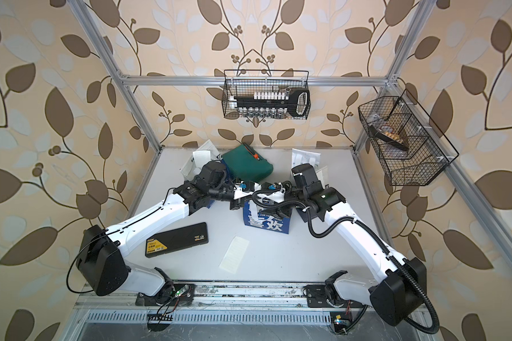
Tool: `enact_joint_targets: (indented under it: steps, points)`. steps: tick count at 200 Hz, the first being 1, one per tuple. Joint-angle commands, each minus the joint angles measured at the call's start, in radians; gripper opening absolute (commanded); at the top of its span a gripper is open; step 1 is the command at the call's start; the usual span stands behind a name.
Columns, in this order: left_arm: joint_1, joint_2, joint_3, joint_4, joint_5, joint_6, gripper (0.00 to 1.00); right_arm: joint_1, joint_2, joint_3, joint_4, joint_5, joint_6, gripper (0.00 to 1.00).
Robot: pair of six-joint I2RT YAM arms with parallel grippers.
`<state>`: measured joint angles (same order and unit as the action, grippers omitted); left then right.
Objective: Staple the receipts to the bags
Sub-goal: Adjust the takeout bag at the center of the board, then staple the receipt to the takeout bag.
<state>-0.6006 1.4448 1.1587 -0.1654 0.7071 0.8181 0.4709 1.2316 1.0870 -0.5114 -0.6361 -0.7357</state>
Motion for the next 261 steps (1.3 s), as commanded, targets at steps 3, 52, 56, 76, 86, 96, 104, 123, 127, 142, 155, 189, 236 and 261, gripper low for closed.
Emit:
enact_joint_targets:
  steps: [3,52,56,76,86,96,104,123,127,142,155,189,236,261]
  points:
    - [0.009,-0.032,0.078,0.095,0.064,0.001,0.0,0.037,0.02,-0.057,0.066,0.151,0.03,0.68]
    - [-0.002,-0.042,0.09,0.056,0.055,0.047,0.0,0.045,0.109,-0.021,0.017,0.237,-0.026,0.68]
    - [-0.003,-0.043,0.091,0.054,0.052,0.051,0.0,0.045,0.115,-0.021,0.016,0.236,-0.027,0.68]
    - [-0.005,-0.052,0.096,0.037,0.051,0.071,0.0,0.045,0.142,-0.011,0.014,0.214,-0.018,0.61]
    - [-0.005,-0.054,0.097,0.033,0.055,0.078,0.0,0.045,0.156,0.001,0.001,0.196,-0.016,0.53]
    - [-0.007,-0.055,0.1,0.03,0.055,0.083,0.0,0.046,0.173,0.019,-0.019,0.172,-0.016,0.45]
    - [-0.01,-0.055,0.101,0.025,0.057,0.09,0.0,0.046,0.187,0.034,-0.036,0.147,-0.016,0.41]
    - [-0.013,-0.055,0.102,0.022,0.058,0.095,0.0,0.057,0.207,0.056,-0.049,0.102,0.003,0.41]
    - [-0.013,-0.054,0.102,0.023,0.06,0.095,0.0,0.061,0.209,0.056,-0.045,0.098,0.006,0.44]
    - [-0.016,-0.057,0.105,0.022,0.065,0.092,0.0,0.074,0.212,0.05,-0.021,0.123,0.014,0.5]
    - [-0.02,-0.059,0.104,0.023,0.068,0.092,0.0,0.082,0.224,0.048,-0.008,0.15,0.015,0.54]
    - [-0.03,-0.067,0.101,0.033,0.072,0.084,0.0,0.089,0.266,0.057,0.006,0.162,0.03,0.42]
    - [-0.031,-0.081,0.102,0.035,0.07,0.082,0.0,0.084,0.265,0.046,0.05,0.096,0.063,0.0]
    - [-0.03,-0.078,0.098,0.037,0.068,0.078,0.0,0.046,0.247,0.051,0.089,0.001,0.143,0.0]
